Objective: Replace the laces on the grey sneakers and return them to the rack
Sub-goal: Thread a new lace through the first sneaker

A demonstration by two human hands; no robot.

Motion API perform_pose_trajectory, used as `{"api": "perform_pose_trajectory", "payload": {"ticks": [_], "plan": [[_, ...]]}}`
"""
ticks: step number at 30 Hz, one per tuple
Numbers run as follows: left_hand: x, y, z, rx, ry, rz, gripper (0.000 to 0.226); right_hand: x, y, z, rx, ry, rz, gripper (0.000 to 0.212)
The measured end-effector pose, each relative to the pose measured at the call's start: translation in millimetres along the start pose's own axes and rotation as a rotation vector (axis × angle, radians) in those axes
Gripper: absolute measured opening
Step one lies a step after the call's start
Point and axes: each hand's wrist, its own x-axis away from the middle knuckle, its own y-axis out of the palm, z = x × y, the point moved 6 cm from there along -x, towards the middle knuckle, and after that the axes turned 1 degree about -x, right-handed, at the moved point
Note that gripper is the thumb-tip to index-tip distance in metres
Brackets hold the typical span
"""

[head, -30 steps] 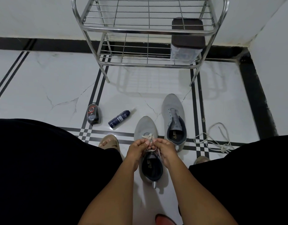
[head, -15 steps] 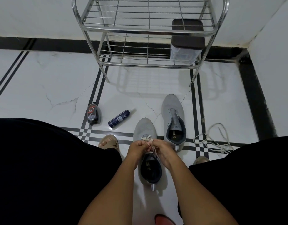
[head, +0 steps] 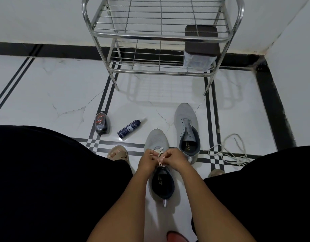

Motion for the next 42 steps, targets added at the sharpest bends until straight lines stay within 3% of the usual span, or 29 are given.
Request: {"api": "perform_pose_trajectory", "payload": {"ticks": [3, 5, 9, 13, 16, 20, 23, 30, 32, 34, 39, 42], "plan": [[-1.2, -3.8, 2.6, -0.113, 0.046, 0.044, 0.028, 4.5, -0.5, -9.8, 0.355, -0.053, 0.055, 0.027], [0.8, -4.4, 6.4, -0.134, 0.065, 0.058, 0.027, 9.6, 0.7, -18.3, 0.535, -0.113, 0.102, 0.012], [3.3, -0.3, 14.1, -0.104, 0.096, 0.030, 0.019, 21.5, 7.0, -20.6, 0.672, -0.231, 0.197, 0.016], [3.0, 0.3, 14.2, -0.178, 0.125, -0.068, 0.037, 26.0, 8.8, -17.3, 0.632, -0.289, 0.254, 0.014], [4.7, 3.9, 15.6, -0.234, 0.131, -0.137, 0.035, 25.2, 7.6, -15.3, 0.578, -0.291, 0.254, 0.009], [2.2, -7.5, 12.6, -0.425, 0.121, 0.043, 0.026, 22.9, -6.9, -7.1, 0.409, -0.179, 0.320, 0.017], [6.9, -26.4, 1.4, -0.565, 0.046, 0.246, 0.023, 24.2, -25.8, 15.9, 0.206, 0.035, 0.391, 0.026], [4.1, -20.2, -6.1, -0.743, 0.014, 0.169, 0.030, 12.6, -22.8, 40.7, 0.168, 0.245, 0.216, 0.029], [2.5, -17.3, -9.1, -0.652, -0.041, 0.143, 0.034, 7.8, -19.7, 43.0, 0.142, 0.254, 0.179, 0.028], [2.4, -12.7, -10.7, -0.416, -0.077, 0.114, 0.026, 8.1, -15.0, 32.0, 0.033, 0.238, 0.146, 0.027], [10.2, -3.2, -16.6, 0.529, -0.321, 0.083, 0.010, 10.0, 1.3, 29.4, -0.749, 0.358, 0.111, 0.028], [12.2, 5.3, -15.1, 0.819, -0.390, 0.026, 0.018, 4.2, 7.1, 41.1, -0.975, 0.397, 0.097, 0.034]]}}
